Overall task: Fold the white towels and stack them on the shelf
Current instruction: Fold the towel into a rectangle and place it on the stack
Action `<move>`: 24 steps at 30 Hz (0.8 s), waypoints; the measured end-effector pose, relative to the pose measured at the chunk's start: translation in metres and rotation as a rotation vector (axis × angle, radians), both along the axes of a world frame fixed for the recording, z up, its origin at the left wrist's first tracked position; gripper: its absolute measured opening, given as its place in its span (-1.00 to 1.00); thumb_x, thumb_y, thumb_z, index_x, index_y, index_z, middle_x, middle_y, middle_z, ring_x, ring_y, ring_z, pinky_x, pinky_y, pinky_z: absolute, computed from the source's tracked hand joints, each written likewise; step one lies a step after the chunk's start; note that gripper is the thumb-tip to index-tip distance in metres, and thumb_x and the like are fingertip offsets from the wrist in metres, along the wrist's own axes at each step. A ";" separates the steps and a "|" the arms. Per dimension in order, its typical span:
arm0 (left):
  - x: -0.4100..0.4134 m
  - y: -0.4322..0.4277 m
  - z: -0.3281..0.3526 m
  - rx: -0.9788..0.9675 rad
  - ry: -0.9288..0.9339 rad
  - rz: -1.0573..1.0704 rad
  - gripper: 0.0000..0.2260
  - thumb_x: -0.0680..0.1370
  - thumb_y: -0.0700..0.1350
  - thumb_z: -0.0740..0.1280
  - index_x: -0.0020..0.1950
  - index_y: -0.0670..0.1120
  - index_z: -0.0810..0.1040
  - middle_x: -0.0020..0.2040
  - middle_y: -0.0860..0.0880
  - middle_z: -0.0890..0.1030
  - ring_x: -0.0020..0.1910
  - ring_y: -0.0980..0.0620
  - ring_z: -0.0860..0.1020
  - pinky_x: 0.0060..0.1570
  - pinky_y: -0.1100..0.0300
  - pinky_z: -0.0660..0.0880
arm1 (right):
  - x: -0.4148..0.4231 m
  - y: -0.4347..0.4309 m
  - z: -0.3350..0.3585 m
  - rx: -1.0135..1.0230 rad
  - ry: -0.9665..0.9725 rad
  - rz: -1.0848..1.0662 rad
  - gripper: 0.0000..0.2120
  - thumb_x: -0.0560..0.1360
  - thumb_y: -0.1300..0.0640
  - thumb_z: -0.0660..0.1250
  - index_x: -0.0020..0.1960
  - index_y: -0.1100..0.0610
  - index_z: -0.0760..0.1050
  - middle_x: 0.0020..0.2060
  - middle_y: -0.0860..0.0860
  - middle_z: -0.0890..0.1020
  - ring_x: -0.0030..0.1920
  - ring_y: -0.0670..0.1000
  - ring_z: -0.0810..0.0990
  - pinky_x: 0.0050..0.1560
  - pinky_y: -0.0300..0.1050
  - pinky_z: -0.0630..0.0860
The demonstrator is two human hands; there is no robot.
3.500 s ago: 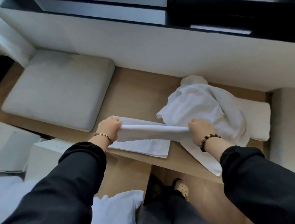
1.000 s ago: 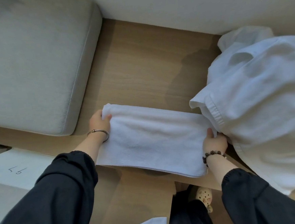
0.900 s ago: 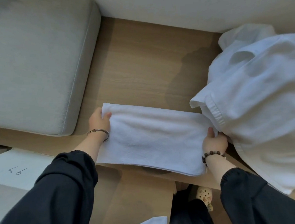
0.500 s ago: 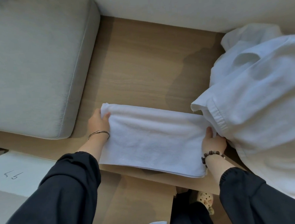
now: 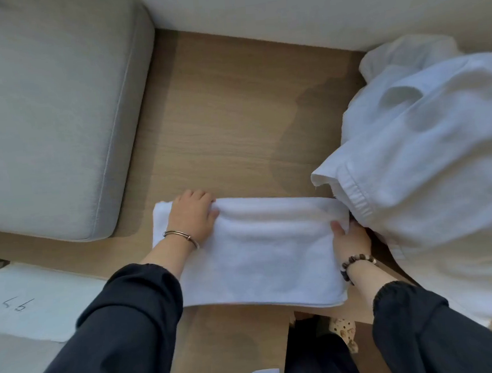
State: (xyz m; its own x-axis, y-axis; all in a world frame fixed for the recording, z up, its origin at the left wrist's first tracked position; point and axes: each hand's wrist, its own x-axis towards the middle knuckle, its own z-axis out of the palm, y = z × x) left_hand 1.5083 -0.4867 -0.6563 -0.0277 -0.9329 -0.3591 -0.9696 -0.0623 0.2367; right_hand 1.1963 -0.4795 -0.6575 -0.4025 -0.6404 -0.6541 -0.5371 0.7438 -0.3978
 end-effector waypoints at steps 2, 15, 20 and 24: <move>0.008 0.004 0.003 0.089 0.030 -0.052 -0.75 0.50 -0.07 0.34 0.12 -0.15 0.54 0.08 -0.12 0.53 0.10 -0.15 0.44 0.03 0.04 0.34 | -0.002 0.004 0.001 0.037 -0.030 -0.012 -0.57 0.61 0.05 0.21 0.35 0.31 0.38 0.29 0.22 0.48 0.27 0.20 0.45 0.18 -0.09 0.34; -0.009 -0.015 0.006 0.274 0.133 0.016 -0.82 0.53 -0.02 0.33 0.00 -0.12 0.48 0.00 -0.10 0.58 0.00 -0.11 0.49 -0.20 0.17 0.26 | 0.003 0.008 0.000 0.038 -0.002 -0.016 -0.51 0.64 -0.04 0.04 0.40 0.29 0.29 0.33 0.24 0.42 0.30 0.23 0.42 0.21 0.00 0.37; -0.011 -0.018 0.002 0.300 0.091 0.014 -0.84 0.58 -0.04 0.25 -0.10 -0.04 0.29 -0.02 -0.13 0.58 -0.04 -0.15 0.50 -0.23 0.13 0.22 | 0.002 0.008 -0.003 -0.002 0.013 -0.007 -0.53 0.65 -0.02 0.03 0.35 0.32 0.35 0.30 0.25 0.46 0.28 0.22 0.44 0.11 -0.10 0.35; -0.013 -0.018 -0.003 0.279 0.052 -0.002 -0.86 0.59 -0.04 0.22 -0.02 -0.10 0.36 -0.05 -0.16 0.59 -0.09 -0.18 0.51 -0.24 0.11 0.28 | 0.006 0.008 -0.004 -0.047 0.029 -0.038 -0.55 0.65 -0.02 0.04 0.26 0.34 0.41 0.23 0.25 0.51 0.22 0.22 0.48 0.00 -0.15 0.29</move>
State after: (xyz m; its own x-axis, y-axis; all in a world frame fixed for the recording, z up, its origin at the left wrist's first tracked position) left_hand 1.4954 -0.5049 -0.6591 -0.0545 -0.7981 -0.6000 -0.9567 -0.1303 0.2603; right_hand 1.2018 -0.4719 -0.6613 -0.4458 -0.6542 -0.6110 -0.5208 0.7447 -0.4174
